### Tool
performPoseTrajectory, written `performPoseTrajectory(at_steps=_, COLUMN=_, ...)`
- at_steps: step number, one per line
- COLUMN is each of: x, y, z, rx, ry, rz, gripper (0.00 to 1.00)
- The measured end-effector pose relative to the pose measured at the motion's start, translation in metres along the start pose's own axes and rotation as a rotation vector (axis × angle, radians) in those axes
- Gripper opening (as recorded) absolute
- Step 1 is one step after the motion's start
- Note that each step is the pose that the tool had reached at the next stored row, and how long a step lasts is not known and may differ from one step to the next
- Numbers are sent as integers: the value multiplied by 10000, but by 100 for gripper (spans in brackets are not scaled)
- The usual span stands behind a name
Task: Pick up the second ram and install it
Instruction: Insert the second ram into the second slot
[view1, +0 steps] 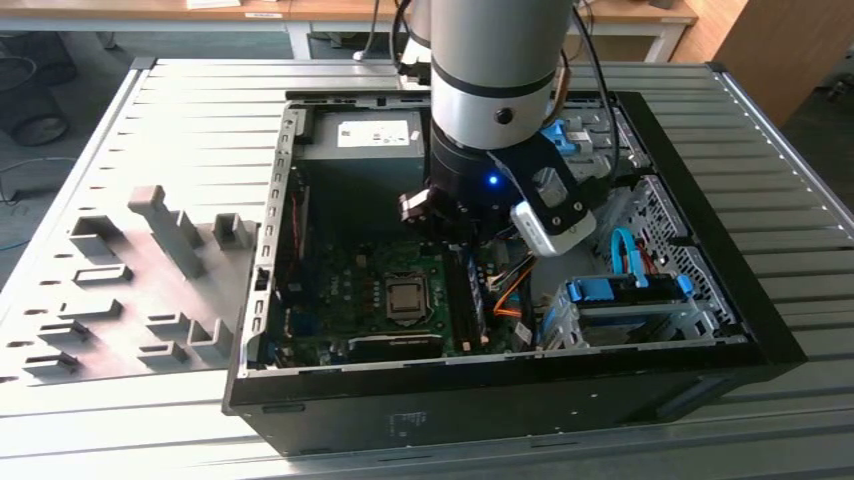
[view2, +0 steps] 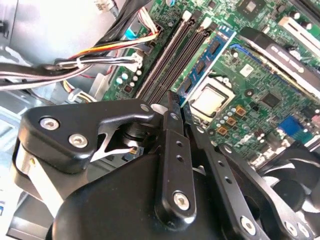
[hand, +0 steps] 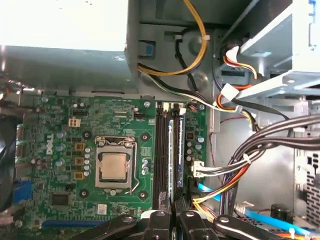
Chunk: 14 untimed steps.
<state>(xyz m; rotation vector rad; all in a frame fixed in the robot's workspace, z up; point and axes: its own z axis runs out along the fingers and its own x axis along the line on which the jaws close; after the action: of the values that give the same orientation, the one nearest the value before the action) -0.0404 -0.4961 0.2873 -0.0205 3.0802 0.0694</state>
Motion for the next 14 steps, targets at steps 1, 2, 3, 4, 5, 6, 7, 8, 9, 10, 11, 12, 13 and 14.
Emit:
performPoseTrajectory(at_steps=1, x=0, y=0, z=3, rx=5, ry=-4, rz=100, gripper=14)
performPoseTrajectory(at_steps=2, x=0, y=0, z=6, rx=9, ry=6, rz=186, gripper=14)
performPoseTrajectory(at_steps=3, x=1, y=-1, z=9, rx=13, ry=90, rz=243, gripper=14)
performPoseTrajectory(at_steps=4, x=1, y=-1, z=11, rx=17, ry=223, rz=296, gripper=14)
performPoseTrajectory(at_steps=5, x=1, y=-1, z=13, rx=19, ry=401, rz=344, gripper=14)
performPoseTrajectory(at_steps=6, x=1, y=-1, z=14, rx=21, ry=581, rz=380, gripper=14)
performPoseTrajectory(at_steps=7, x=1, y=-1, z=15, rx=24, ry=754, rz=410, gripper=14)
performPoseTrajectory(at_steps=8, x=1, y=-1, z=15, rx=26, ry=855, rz=422, gripper=14)
performPoseTrajectory(at_steps=9, x=1, y=-1, z=15, rx=28, ry=882, rz=426, gripper=14)
performPoseTrajectory(at_steps=10, x=1, y=-1, z=15, rx=27, ry=884, rz=427, gripper=14)
performPoseTrajectory(at_steps=11, x=1, y=-1, z=15, rx=26, ry=885, rz=427, gripper=14)
performPoseTrajectory(at_steps=12, x=1, y=-1, z=16, rx=25, ry=885, rz=426, gripper=14)
performPoseTrajectory(at_steps=13, x=1, y=-1, z=16, rx=25, ry=886, rz=427, gripper=14)
performPoseTrajectory(at_steps=14, x=1, y=-1, z=16, rx=25, ry=886, rz=427, gripper=14)
